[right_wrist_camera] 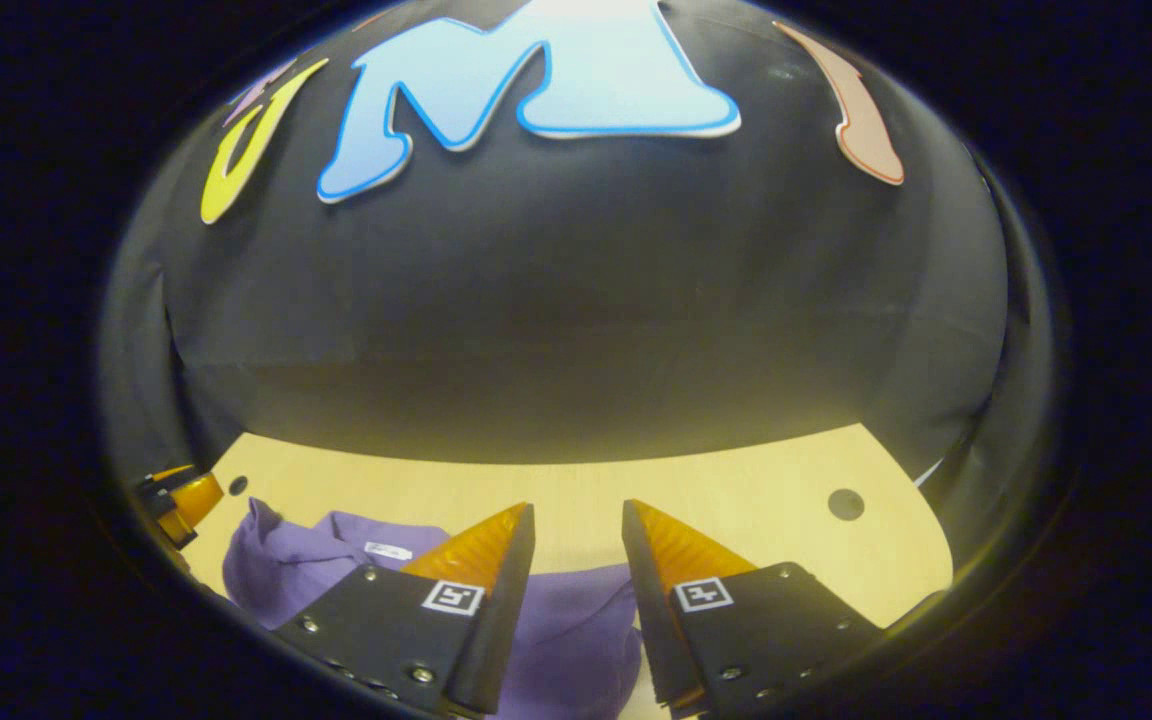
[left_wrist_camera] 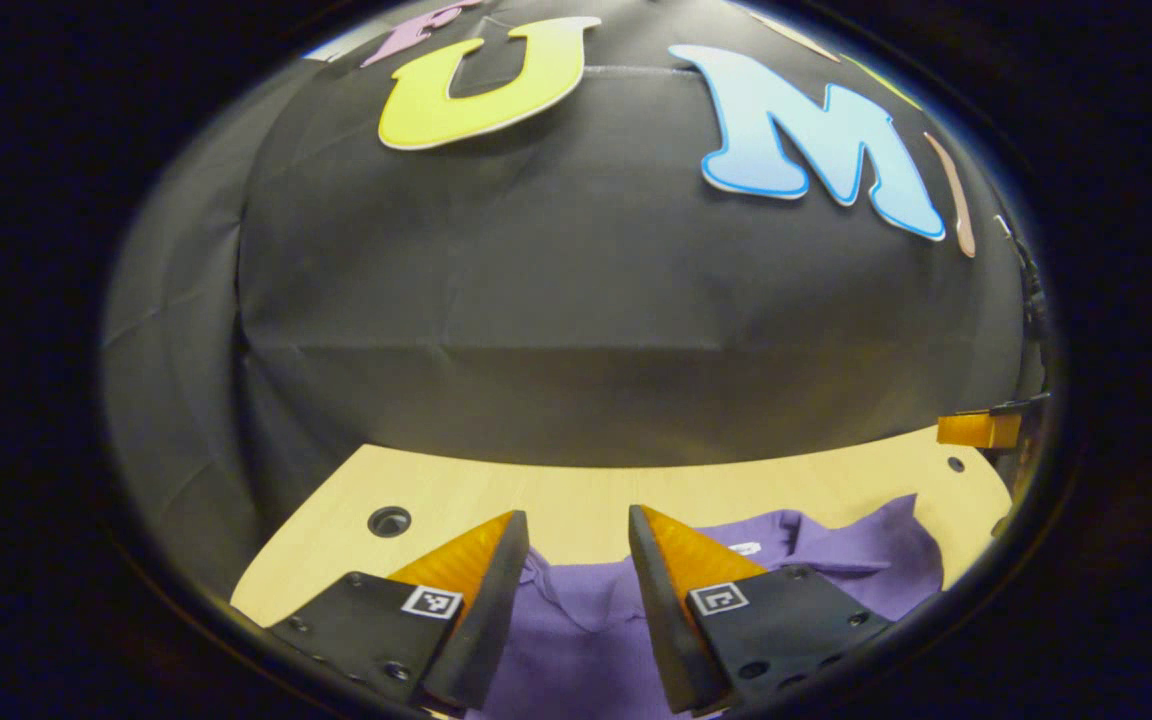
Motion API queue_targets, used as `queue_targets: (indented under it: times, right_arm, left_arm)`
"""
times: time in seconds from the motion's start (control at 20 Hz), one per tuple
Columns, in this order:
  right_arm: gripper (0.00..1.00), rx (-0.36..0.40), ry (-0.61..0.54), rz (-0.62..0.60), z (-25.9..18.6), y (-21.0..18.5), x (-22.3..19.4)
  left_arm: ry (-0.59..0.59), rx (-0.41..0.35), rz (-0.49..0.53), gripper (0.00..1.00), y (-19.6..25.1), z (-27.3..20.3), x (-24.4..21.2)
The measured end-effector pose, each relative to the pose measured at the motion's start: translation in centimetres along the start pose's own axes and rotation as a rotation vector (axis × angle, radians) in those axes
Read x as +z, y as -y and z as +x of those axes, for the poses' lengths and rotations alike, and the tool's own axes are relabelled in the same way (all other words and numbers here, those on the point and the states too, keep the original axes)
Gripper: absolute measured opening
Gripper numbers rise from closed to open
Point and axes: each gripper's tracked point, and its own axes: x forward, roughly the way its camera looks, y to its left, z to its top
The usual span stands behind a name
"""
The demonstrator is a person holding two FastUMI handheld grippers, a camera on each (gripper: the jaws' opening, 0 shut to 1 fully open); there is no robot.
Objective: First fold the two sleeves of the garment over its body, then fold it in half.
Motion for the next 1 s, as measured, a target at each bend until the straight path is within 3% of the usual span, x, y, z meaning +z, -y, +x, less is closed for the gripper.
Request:
queue_targets:
  times: [0.05,0.1,0.15,0.4,0.6,1.0]
  right_arm:
    - [0.55,0.016,0.020,0.009,-0.8,-0.4,0.7]
    - [0.66,0.026,0.041,0.020,-1.9,-0.6,1.4]
    - [0.69,0.029,0.064,0.029,-2.9,-0.5,2.0]
    - [0.79,0.031,0.139,0.006,-8.7,-0.5,3.1]
    - [0.78,-0.007,0.188,-0.039,-14.3,-1.1,3.0]
    - [0.80,-0.049,0.262,-0.089,-26.1,-4.9,0.8]
  left_arm:
    - [0.015,-0.010,-0.003,0.72,0.6,-1.0,0.8]
    - [0.031,-0.021,-0.011,0.76,1.2,-2.0,1.6]
    - [0.048,-0.028,-0.015,0.80,1.7,-3.1,2.3]
    - [0.122,-0.025,-0.029,0.92,2.0,-8.8,4.4]
    - [0.157,0.007,-0.036,0.93,0.0,-13.7,5.1]
    - [0.201,-0.031,-0.019,0.93,-3.2,-23.5,5.5]
